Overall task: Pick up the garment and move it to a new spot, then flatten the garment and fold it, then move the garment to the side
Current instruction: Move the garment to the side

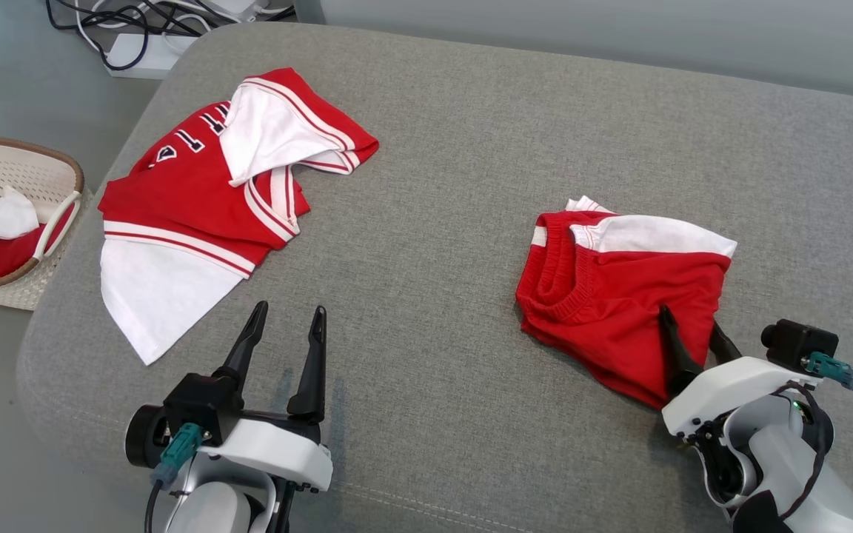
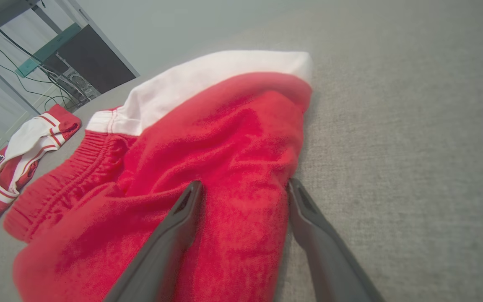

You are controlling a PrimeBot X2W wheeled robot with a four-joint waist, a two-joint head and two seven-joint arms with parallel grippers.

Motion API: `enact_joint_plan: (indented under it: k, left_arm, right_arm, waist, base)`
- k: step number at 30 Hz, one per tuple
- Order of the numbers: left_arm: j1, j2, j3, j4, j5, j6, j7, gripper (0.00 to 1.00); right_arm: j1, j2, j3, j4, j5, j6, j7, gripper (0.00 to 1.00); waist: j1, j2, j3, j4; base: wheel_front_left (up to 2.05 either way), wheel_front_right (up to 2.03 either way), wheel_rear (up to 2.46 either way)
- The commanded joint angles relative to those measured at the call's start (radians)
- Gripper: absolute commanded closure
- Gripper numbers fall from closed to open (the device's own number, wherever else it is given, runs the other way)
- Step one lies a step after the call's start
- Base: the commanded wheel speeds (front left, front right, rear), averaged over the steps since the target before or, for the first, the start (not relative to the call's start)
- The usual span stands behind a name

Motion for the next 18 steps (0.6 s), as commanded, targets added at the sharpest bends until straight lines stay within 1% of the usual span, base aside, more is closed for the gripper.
enact_joint_plan:
  k: [1, 2, 3, 4, 5, 11, 15, 18]
  left_arm:
    - [-0.031, 0.007, 0.027, -0.03, -0.013, 0.003, -0.006, 0.0]
    - [-0.03, 0.007, 0.027, -0.03, -0.014, 0.003, -0.006, 0.0]
    - [-0.03, 0.007, 0.028, -0.03, -0.014, 0.002, -0.006, 0.0]
    - [-0.03, 0.007, 0.029, -0.03, -0.014, 0.002, -0.006, 0.0]
    - [-0.03, 0.007, 0.03, -0.03, -0.013, 0.002, -0.006, 0.0]
    - [-0.027, 0.007, 0.033, -0.023, -0.008, -0.003, -0.006, 0.0]
    - [-0.027, 0.007, 0.031, -0.016, -0.013, -0.012, -0.006, 0.0]
    - [-0.027, 0.007, 0.032, -0.01, -0.008, -0.016, -0.006, 0.0]
  right_arm:
    - [-0.014, 0.014, 0.025, 0.015, 0.033, 0.004, -0.01, 0.0]
    - [-0.017, 0.016, 0.029, 0.028, 0.046, 0.004, -0.01, 0.06]
    - [-0.02, 0.018, 0.034, 0.036, 0.059, 0.004, -0.01, 0.47]
    - [-0.023, 0.018, 0.04, 0.04, 0.066, 0.004, -0.01, 0.69]
    - [-0.027, 0.016, 0.045, 0.039, 0.068, 0.004, -0.01, 1.0]
    - [-0.026, 0.006, 0.032, -0.007, 0.071, 0.004, -0.01, 1.0]
    - [0.003, 0.005, -0.002, -0.048, 0.088, 0.004, -0.01, 1.0]
    - [0.029, -0.003, -0.005, -0.066, 0.074, 0.004, -0.01, 1.0]
  waist:
    - [-0.0001, 0.0, 0.002, 0.008]
    - [-0.0001, 0.0, 0.001, 0.01]
    - [-0.0001, 0.0, 0.001, 0.01]
    - [-0.0001, 0.0, 0.001, 0.009]
    - [-0.0001, 0.0, 0.001, 0.006]
    - [-0.0001, 0.0, -0.023, -0.035]
    - [-0.0001, 0.0, -0.057, -0.091]
    - [-0.0001, 0.0, -0.079, -0.149]
  base:
    - [0.0, 0.0, 0.0]
    - [0.0, 0.0, 0.0]
    - [0.0, 0.0, 0.0]
    - [0.0, 0.0, 0.0]
    - [0.0, 0.0, 0.0]
    - [0.0, 0.0, 0.0]
    - [0.0, 0.0, 0.0]
    - [0.0, 0.0, 0.0]
